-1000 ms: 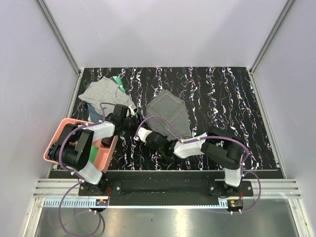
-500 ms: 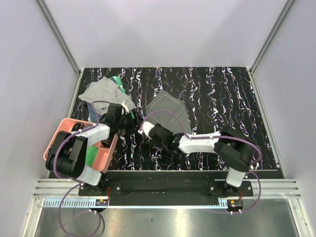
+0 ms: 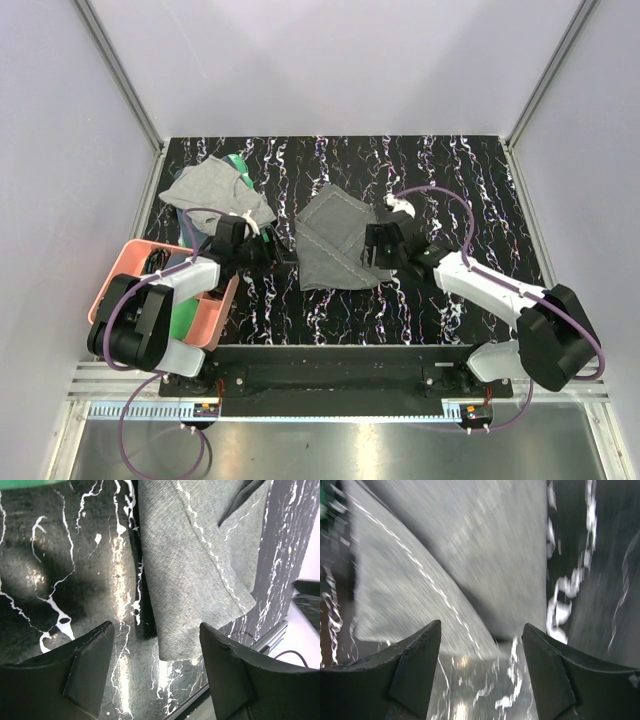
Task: Fold the napkin, place the utensils inside, and roll it up
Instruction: Fold the napkin
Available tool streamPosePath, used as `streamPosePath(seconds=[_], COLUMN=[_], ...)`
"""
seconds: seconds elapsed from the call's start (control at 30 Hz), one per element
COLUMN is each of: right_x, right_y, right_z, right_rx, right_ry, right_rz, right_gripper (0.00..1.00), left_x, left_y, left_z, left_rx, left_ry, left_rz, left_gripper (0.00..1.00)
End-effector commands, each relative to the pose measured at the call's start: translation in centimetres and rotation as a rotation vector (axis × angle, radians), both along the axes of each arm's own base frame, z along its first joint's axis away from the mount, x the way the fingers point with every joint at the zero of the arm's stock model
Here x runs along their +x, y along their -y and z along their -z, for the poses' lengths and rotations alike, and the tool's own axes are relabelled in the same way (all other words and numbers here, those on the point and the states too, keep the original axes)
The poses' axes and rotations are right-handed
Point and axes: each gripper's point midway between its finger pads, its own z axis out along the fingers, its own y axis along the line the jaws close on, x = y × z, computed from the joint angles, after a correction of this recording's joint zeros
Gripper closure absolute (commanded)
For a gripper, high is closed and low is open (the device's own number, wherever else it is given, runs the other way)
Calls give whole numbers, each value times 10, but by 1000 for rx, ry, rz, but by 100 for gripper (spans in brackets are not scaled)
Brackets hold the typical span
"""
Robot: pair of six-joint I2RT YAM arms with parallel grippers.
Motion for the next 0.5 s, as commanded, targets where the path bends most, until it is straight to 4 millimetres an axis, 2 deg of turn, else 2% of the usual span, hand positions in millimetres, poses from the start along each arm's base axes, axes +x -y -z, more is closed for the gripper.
streamPosePath(seconds=[0.0, 0.17, 0.47], right_x=[-37, -43, -37], right_y=[4, 14, 10], right_z=[34, 47, 63], right_rx=[122, 131, 166], right_ry=[-242, -289, -322], right_rz=[113, 164, 199], right_gripper=[27, 32, 35], left_x=[3, 0, -3], left_y=[2, 5, 8], left_z=[-9, -9, -7], left_rx=[16, 14, 17], left_ry=[73, 73, 67], left_rz=[14, 28, 43], left_gripper=[28, 28, 29])
